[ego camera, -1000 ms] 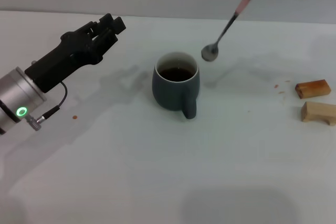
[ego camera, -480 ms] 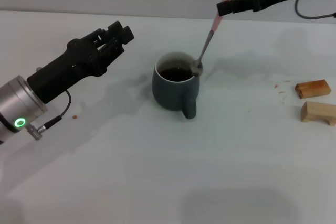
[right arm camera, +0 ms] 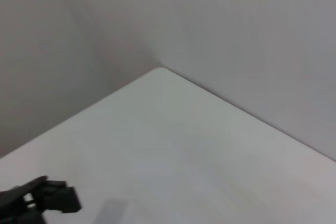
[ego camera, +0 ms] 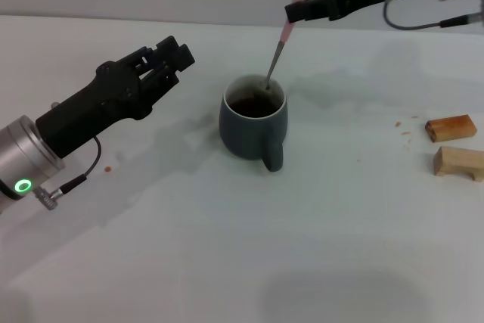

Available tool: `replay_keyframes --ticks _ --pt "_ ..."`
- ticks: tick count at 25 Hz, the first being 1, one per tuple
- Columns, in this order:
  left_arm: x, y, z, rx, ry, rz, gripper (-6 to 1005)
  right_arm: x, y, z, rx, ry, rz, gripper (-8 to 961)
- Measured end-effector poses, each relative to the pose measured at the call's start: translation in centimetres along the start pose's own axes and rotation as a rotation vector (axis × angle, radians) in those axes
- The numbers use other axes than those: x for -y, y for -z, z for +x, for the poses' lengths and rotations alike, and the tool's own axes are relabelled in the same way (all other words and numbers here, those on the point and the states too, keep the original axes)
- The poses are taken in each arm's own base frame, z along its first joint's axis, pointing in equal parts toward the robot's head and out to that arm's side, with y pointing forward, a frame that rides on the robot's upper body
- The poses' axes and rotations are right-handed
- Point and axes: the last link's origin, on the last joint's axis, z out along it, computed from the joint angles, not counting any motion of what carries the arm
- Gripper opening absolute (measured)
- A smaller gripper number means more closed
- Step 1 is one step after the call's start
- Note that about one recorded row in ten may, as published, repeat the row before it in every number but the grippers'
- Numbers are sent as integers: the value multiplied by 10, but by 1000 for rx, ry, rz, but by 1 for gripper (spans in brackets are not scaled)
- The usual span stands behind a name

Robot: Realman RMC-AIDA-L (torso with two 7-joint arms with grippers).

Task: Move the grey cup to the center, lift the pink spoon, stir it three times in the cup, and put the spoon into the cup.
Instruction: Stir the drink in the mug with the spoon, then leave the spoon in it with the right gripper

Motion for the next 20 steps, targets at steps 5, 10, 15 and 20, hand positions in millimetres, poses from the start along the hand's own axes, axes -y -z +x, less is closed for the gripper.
replay_keyframes --ticks 5,10,15,20 --pt "-4 1 -1 0 6 -22 346 1 -16 2 0 -15 22 91" --pt "-6 0 -1 4 16 -37 346 3 -26 3 -5 -22 46 91" --pt "-6 2 1 0 19 -44 346 4 -34 6 -21 -35 53 91" --pt "-7 3 1 -3 19 -48 346 0 -40 7 -30 -32 45 91"
